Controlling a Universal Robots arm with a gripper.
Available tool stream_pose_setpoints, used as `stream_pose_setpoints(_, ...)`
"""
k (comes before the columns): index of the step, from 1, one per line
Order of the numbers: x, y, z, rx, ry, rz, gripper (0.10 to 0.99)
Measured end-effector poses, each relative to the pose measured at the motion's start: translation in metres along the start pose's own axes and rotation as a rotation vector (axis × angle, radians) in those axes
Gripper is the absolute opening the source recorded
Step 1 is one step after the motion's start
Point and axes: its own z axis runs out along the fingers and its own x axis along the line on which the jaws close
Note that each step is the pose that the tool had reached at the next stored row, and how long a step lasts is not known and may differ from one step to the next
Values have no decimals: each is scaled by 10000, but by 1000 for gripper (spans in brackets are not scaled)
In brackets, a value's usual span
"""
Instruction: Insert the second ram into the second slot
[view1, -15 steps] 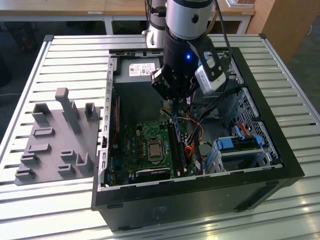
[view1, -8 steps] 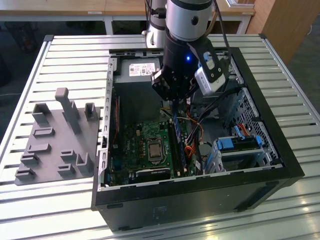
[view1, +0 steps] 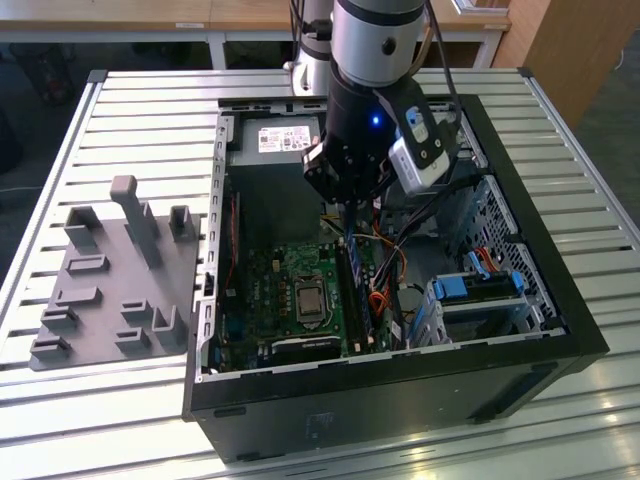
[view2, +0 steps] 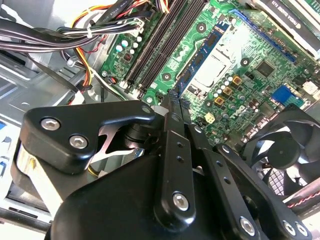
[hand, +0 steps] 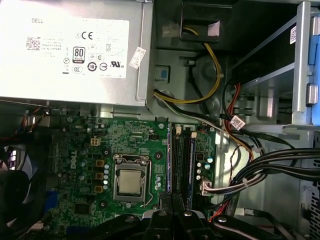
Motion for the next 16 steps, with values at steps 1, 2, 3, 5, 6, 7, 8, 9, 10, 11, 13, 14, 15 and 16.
stream_pose_setpoints(1, 0, 0, 5, -1, 0, 0, 114)
stream_pose_setpoints(2, 0, 0, 12, -1, 0, 0, 114)
stream_pose_setpoints(3, 0, -1, 19, 0, 0, 0, 114)
stream_pose_setpoints(5, 0, -1, 33, 0, 0, 0, 114)
stream_pose_setpoints(6, 0, -1, 38, 0, 0, 0, 114)
stream_pose_setpoints(7, 0, -1, 43, 1, 1, 0, 114)
stream_pose_setpoints(8, 0, -1, 49, 1, 0, 0, 114)
stream_pose_setpoints(9, 0, -2, 56, 0, 0, 0, 114)
stream_pose_setpoints(10, 1, -2, 64, 0, 0, 0, 114)
stream_pose_setpoints(11, 1, -2, 71, 0, 0, 0, 114)
stream_pose_setpoints(13, 1, -3, 87, 0, 0, 0, 114)
stream_pose_setpoints(14, 1, -3, 95, 0, 0, 0, 114)
stream_pose_setpoints(15, 1, -3, 98, 1, 1, 0, 114)
stream_pose_setpoints(16, 1, -4, 102, 0, 0, 0, 114)
